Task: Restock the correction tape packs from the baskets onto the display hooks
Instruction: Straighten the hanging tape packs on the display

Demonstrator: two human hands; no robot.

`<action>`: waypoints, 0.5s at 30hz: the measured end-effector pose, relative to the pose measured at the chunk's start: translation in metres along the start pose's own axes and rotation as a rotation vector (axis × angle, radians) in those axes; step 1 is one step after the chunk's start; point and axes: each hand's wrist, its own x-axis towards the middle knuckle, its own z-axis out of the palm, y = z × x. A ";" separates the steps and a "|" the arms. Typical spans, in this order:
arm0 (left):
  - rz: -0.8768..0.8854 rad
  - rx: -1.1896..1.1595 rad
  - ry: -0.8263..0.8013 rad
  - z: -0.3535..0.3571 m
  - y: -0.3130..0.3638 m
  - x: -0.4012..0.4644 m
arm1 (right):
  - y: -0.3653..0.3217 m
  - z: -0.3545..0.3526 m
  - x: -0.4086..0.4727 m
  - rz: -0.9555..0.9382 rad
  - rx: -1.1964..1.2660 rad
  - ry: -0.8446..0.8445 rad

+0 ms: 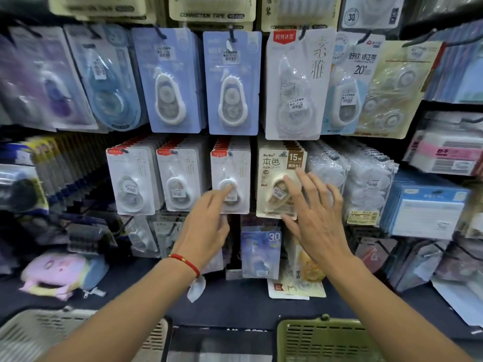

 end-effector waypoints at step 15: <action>0.226 0.683 0.156 0.001 -0.042 0.043 | -0.081 0.033 0.048 -0.049 -0.206 -0.089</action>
